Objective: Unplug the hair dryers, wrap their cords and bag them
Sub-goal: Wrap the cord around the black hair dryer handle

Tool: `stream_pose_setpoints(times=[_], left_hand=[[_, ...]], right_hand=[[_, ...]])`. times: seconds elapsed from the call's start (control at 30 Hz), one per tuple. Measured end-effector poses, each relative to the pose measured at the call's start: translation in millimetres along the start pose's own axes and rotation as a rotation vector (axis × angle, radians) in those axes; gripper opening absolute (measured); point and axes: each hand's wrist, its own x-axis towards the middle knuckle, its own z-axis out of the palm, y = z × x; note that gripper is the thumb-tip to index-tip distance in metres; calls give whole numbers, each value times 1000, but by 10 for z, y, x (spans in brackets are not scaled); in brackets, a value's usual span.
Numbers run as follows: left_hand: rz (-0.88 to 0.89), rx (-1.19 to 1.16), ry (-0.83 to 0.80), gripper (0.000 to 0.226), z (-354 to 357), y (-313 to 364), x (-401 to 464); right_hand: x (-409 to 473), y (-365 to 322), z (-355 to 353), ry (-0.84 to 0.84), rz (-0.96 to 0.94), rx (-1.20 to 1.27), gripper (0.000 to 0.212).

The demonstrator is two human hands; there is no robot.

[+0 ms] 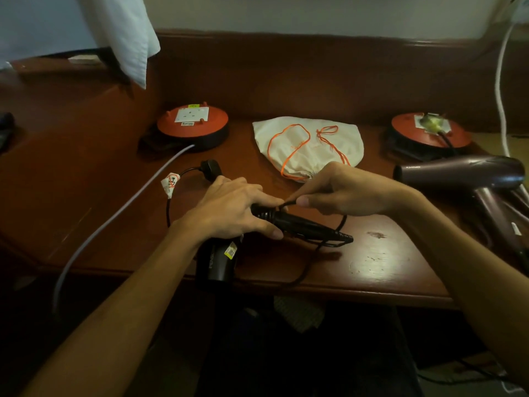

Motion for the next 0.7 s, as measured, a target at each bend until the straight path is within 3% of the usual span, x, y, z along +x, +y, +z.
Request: stream_pose_setpoints(times=[0.17, 0.3, 0.43, 0.5, 0.7], left_hand=[[-62, -289, 142, 67, -13, -86, -104], [-61, -321, 174, 67, -8, -66, -128], [-89, -258, 134, 79, -13, -36, -86], [-86, -247, 128, 81, -13, -37, -53], [-46, -466, 142, 67, 28, -138, -33]], right_hand=[[-68, 119, -62, 96, 84, 115, 19], [-67, 208, 23, 267, 174, 102, 30], [-130, -33, -11, 370, 166, -162, 22], [-212, -201, -40, 277, 141, -234, 21], [-405, -459, -1, -111, 131, -39, 25]])
